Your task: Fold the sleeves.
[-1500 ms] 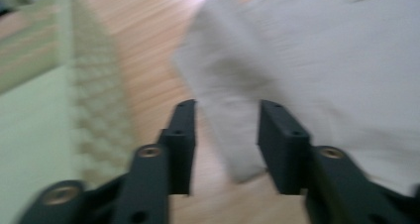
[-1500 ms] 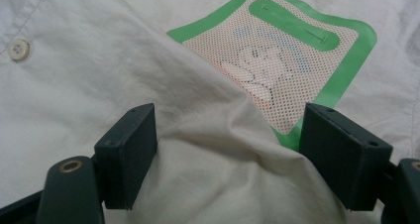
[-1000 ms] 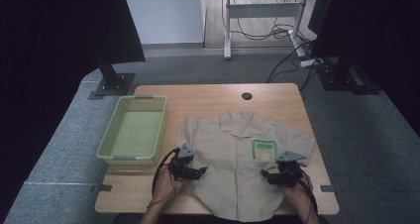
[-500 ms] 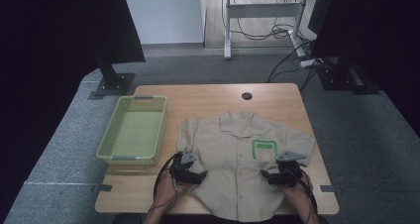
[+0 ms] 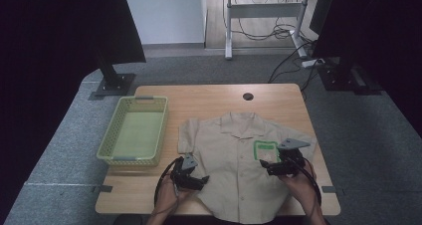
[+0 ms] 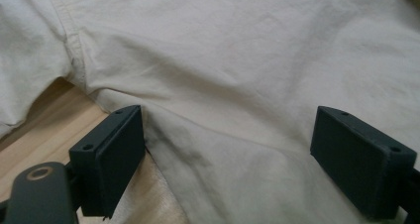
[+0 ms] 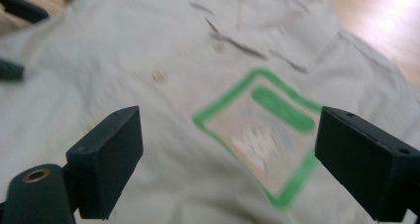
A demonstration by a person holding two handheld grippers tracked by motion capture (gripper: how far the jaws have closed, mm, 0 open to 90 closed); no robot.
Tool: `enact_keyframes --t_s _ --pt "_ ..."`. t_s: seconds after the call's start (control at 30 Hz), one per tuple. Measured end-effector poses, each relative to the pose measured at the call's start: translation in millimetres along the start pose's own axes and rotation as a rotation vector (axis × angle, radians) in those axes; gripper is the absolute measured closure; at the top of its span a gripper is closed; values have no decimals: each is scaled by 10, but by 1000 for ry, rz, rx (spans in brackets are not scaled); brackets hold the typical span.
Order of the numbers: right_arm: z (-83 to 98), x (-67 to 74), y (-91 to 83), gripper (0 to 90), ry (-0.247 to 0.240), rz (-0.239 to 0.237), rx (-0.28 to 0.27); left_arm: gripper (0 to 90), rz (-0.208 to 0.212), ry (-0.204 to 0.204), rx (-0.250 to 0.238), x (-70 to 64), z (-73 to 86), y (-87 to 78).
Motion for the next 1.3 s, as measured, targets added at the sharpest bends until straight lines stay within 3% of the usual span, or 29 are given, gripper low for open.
enact_keyframes --t_s 0.13,0.27,0.4,0.53,0.57,0.63,1.03,1.3 --pt "-127 146 223 77 -4 -52 15 130 -4 -4 1 -5 3 -5" --pt "-116 227 539 59 -3 -79 55 130 -7 -8 2 -3 3 -5" --pt "8 223 806 63 -12 -62 89 138 -9 -8 -2 5 1 -5" --pt "160 192 922 73 -36 -38 127 169 -17 -13 5 40 -17 -15" --pt "181 192 920 72 -51 -30 110 171 -23 -15 8 52 -25 -21" --pt "217 197 903 74 -36 -24 81 182 -29 -20 2 83 -44 -41" --pt "465 256 628 73 -17 -1 75 204 -99 -68 -6 401 -150 -135" --pt "594 281 481 74 -1 15 72 219 -116 -124 -6 619 -176 -105"
Point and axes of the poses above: each handheld gripper's, and its own axes: y roughly forward along the jaws, z roughly out of its underside, x roughly to its left, the point moved 4 cm from there along y, roughly forward along the jaws, and after that the axes turned 11 degrees about y, right-handed, at the moved point
